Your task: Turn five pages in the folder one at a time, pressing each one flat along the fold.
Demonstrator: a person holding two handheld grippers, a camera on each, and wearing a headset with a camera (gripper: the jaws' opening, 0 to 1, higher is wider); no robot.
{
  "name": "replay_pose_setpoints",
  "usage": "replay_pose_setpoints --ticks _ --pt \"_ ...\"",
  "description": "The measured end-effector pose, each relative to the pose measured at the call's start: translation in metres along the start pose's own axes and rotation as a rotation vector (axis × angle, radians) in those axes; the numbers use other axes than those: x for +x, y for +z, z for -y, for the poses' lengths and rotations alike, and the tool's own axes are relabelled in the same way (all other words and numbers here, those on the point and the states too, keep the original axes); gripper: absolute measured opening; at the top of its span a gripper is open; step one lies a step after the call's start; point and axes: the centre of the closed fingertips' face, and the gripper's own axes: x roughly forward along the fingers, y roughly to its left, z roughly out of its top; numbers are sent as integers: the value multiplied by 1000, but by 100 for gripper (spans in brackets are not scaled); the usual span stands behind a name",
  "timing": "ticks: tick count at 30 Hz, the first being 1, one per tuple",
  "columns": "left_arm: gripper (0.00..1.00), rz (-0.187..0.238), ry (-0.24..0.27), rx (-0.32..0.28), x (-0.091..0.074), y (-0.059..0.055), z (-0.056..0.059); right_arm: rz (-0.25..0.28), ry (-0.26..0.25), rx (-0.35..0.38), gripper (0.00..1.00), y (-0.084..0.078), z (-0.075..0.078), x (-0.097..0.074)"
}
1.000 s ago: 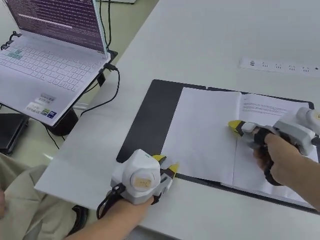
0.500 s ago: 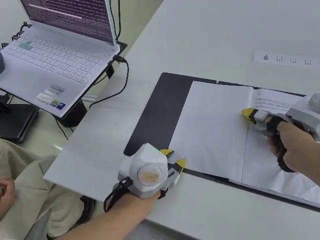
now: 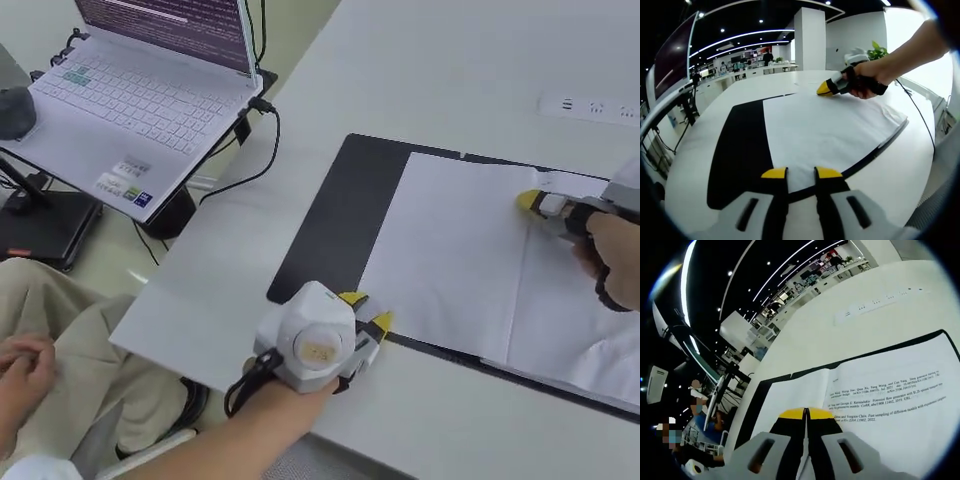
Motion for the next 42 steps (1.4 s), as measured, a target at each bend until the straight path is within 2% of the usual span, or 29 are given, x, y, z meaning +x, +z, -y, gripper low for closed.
replay_pose_setpoints --ticks 23,32,42 --pt "19 3 0 1 0 0 0 32 -35 -48 0 40 12 34" --pt "19 4 0 -1 2 -1 -2 27 -37 -58 0 43 16 38" --pt "19 5 0 -3 1 -1 -1 11 -24 -49 0 35 16 29"
